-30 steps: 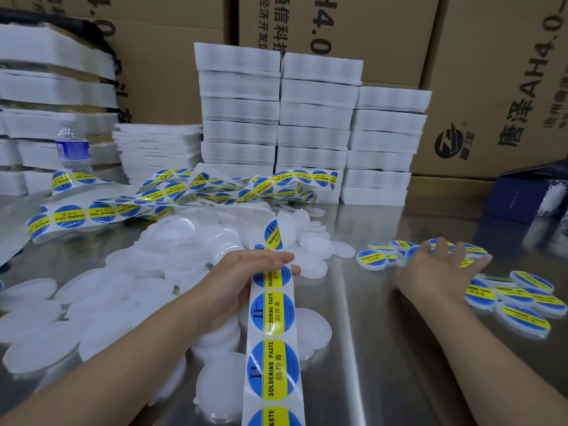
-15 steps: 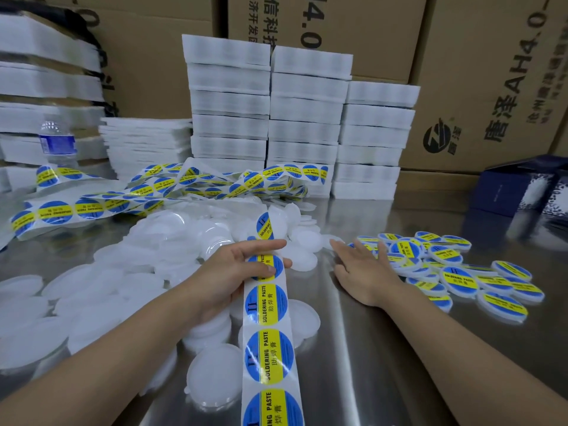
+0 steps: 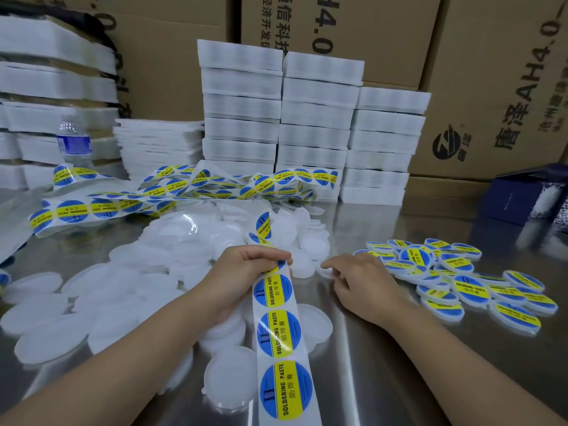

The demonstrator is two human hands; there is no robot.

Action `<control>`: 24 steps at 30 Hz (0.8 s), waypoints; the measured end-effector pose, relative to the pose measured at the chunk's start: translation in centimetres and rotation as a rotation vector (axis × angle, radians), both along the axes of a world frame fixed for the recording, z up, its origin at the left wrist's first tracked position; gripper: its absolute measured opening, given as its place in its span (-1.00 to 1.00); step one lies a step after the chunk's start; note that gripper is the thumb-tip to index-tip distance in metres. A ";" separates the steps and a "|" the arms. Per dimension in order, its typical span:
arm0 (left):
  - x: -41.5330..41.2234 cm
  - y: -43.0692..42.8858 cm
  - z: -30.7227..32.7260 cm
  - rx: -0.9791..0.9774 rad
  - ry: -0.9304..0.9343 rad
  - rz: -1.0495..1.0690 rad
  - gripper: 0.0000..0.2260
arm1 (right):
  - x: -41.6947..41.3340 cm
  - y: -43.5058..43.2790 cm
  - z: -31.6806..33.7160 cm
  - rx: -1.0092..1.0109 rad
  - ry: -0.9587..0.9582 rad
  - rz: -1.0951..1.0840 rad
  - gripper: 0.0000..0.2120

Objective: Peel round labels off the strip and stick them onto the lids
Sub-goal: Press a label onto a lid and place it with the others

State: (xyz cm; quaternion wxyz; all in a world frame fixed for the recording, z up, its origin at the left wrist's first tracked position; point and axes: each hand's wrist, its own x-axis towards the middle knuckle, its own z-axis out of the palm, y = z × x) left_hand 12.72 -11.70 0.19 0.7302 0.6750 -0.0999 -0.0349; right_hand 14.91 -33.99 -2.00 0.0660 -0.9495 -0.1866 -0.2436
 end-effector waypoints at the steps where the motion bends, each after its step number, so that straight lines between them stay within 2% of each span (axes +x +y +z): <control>1: 0.1 0.0 0.0 -0.001 -0.005 0.033 -0.62 | -0.2 0.3 0.3 0.020 -0.005 0.018 -0.67; 5: 0.4 0.0 -0.1 -0.044 -0.011 0.170 -0.71 | -1.0 1.0 2.0 0.135 -0.016 0.009 -0.75; 7: 0.5 0.0 -0.1 -0.100 0.001 0.227 -0.76 | -1.9 1.3 3.3 0.265 0.012 0.023 -0.76; 11: 0.9 0.3 0.1 -0.126 0.002 0.348 -0.78 | -4.9 3.3 5.8 0.526 0.332 0.221 -0.82; 14: 0.9 0.5 0.3 -0.183 0.012 0.388 -0.78 | -7.3 5.0 6.3 0.395 0.553 0.327 -0.70; 16: 0.9 0.6 0.4 -0.236 0.028 0.407 -0.78 | -8.0 5.6 6.2 0.296 0.561 0.341 -0.65; 17: 0.9 0.7 0.5 -0.259 0.034 0.422 -0.78 | -8.1 5.7 6.3 0.316 0.576 0.352 -0.64; 21: 1.1 0.9 0.7 -0.343 0.110 0.414 -0.91 | -8.1 5.6 7.1 0.658 0.782 0.526 -0.67; 24: 1.1 0.9 0.8 -0.335 0.129 0.389 -0.88 | -8.1 5.4 7.4 0.771 0.803 0.569 -0.71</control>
